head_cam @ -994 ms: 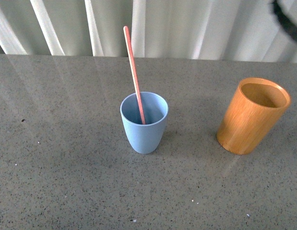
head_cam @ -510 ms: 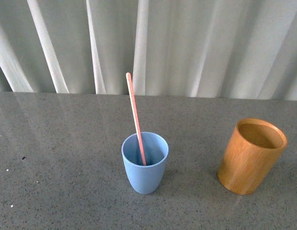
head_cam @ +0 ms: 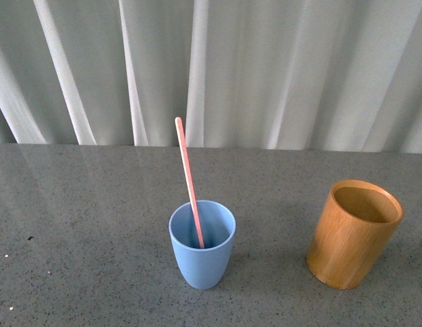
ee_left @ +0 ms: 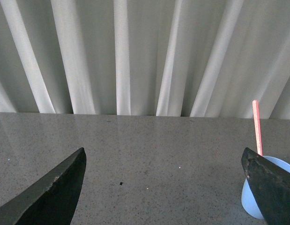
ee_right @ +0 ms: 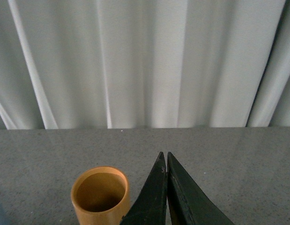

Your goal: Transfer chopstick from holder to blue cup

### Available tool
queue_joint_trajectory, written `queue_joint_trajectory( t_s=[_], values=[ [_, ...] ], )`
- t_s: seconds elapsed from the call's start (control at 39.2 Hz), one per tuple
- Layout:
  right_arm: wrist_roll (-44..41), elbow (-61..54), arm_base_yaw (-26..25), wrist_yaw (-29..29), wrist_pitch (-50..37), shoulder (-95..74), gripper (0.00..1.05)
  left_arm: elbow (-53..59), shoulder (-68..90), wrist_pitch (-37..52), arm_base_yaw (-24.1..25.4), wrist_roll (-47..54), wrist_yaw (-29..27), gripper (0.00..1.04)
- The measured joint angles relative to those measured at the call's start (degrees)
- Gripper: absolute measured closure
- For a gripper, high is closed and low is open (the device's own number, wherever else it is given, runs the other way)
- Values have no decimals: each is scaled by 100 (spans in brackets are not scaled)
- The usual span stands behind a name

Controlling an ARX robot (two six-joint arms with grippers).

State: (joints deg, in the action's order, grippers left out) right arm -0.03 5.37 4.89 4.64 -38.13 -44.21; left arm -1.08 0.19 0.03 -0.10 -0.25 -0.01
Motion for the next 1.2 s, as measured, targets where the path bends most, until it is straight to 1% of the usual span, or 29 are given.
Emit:
queue_joint_trajectory(
  t_s=[0.03, 0.05, 0.1, 0.15, 0.23, 0.31, 0.38, 0.76, 1.2],
  values=[
    [-2, -52, -186, -317, 98, 146, 104, 0, 0, 0, 0, 0, 0, 7],
    [-2, -85, -299, -431, 166, 249, 104, 0, 0, 0, 0, 0, 0, 7],
    [0, -144, -439, -437, 319, 485, 104, 2, 0, 0, 0, 0, -7, 7],
    [0, -195, -468, -439, 435, 656, 104, 0, 0, 0, 0, 2, -4, 7],
    [0, -258, -472, -455, 603, 885, 104, 0, 0, 0, 0, 0, 0, 7],
    [-2, -396, -474, -457, 428, 931, 104, 0, 0, 0, 0, 2, 0, 7],
    [-2, -400, -474, -455, 498, 1043, 104, 2, 0, 0, 0, 0, 0, 7],
    [0, -407, -474, -470, 1631, 2238, 104, 0, 0, 0, 0, 0, -2, 7],
    [0, -407, -474, -468, 2597, 3226, 104, 0, 0, 0, 0, 2, -2, 7]
  ],
)
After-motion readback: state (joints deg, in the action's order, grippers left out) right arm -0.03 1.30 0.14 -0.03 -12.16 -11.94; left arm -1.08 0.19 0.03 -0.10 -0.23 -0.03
